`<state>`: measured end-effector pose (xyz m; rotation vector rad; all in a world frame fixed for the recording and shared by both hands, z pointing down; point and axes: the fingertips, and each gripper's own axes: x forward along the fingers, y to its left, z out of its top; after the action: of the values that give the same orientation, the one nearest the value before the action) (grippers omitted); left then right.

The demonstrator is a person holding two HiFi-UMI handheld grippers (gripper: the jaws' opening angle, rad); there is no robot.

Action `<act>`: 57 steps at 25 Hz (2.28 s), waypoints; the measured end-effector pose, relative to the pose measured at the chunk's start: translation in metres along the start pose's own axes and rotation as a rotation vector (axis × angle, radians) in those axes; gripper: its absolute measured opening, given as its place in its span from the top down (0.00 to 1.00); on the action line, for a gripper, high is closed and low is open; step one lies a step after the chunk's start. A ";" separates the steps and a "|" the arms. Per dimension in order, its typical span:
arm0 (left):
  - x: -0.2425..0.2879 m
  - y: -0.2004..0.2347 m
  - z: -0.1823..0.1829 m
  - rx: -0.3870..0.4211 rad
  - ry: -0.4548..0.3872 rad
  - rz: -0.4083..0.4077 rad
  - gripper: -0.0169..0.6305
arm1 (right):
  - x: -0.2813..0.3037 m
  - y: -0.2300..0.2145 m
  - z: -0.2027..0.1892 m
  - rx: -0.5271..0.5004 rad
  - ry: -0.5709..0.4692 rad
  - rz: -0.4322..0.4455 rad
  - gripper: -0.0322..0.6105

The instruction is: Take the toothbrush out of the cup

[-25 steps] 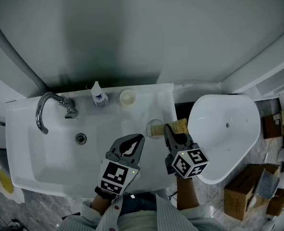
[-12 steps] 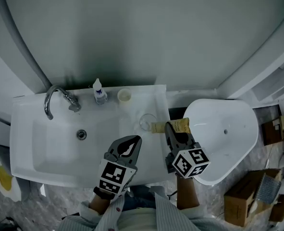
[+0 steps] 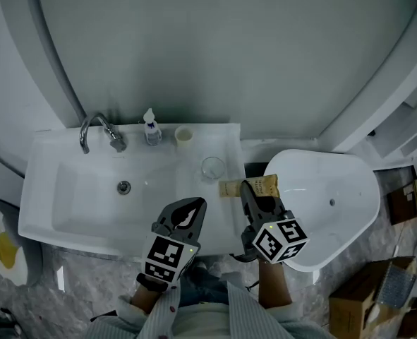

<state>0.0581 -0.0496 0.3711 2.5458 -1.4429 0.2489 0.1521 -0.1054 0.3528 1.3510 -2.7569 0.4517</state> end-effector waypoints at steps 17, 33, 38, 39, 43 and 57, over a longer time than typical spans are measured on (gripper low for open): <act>-0.056 -0.053 0.000 -0.006 -0.036 0.081 0.95 | -0.075 0.069 -0.019 -0.012 0.026 0.200 0.87; -0.069 -0.051 0.009 0.023 -0.042 0.021 0.95 | -0.082 0.097 -0.021 -0.037 0.043 0.203 0.87; -0.070 -0.049 0.012 0.031 -0.053 0.013 0.95 | -0.078 0.101 -0.021 -0.050 0.053 0.212 0.88; -0.070 -0.047 0.012 0.030 -0.054 0.012 0.95 | -0.076 0.102 -0.021 -0.051 0.053 0.214 0.88; -0.071 -0.041 0.014 0.028 -0.061 0.013 0.95 | -0.069 0.105 -0.021 -0.053 0.055 0.220 0.87; -0.061 -0.038 0.015 0.019 -0.065 0.011 0.95 | -0.064 0.100 -0.020 -0.063 0.069 0.220 0.87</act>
<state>0.0602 0.0158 0.3377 2.5840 -1.4842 0.1843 0.1115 0.0071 0.3378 1.0041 -2.8480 0.4082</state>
